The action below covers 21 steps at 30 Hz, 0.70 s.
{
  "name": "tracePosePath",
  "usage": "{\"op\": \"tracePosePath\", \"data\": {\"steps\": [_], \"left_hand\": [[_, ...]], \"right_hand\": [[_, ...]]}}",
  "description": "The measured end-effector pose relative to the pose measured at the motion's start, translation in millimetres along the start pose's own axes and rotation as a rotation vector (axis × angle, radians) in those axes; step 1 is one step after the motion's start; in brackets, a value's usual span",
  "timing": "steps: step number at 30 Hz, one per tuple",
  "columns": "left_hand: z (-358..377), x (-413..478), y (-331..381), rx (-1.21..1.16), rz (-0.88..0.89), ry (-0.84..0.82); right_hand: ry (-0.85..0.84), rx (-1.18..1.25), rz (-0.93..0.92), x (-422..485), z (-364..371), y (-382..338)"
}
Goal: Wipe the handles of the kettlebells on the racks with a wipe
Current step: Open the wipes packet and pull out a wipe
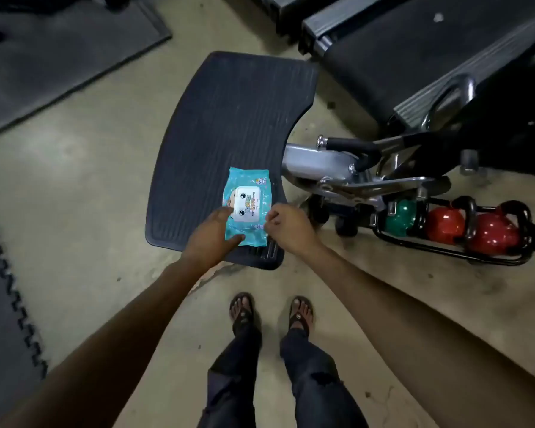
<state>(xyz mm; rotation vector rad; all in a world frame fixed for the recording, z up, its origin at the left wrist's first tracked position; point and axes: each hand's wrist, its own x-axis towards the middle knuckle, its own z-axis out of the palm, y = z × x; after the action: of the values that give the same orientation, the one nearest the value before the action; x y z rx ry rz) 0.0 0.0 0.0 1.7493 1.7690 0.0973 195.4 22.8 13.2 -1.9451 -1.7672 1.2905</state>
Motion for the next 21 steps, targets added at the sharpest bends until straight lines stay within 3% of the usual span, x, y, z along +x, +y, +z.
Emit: {"op": "tracePosePath", "data": {"steps": [3,9,14,18,21], "left_hand": [[10,39,-16,0.073,0.051,0.045],[27,70,-35,0.192,0.125,0.065],[37,71,-40,0.175,0.142,0.113],[33,76,-37,0.18,0.149,0.119],[33,78,-34,0.222,0.148,0.116]], "right_hand": [[0.122,0.09,0.038,39,24,3],[0.277,0.046,0.148,69,58,0],[0.324,-0.02,0.223,68,73,-9],[0.353,-0.054,0.213,65,75,-18],[0.378,-0.083,0.095,59,77,-36]]}}
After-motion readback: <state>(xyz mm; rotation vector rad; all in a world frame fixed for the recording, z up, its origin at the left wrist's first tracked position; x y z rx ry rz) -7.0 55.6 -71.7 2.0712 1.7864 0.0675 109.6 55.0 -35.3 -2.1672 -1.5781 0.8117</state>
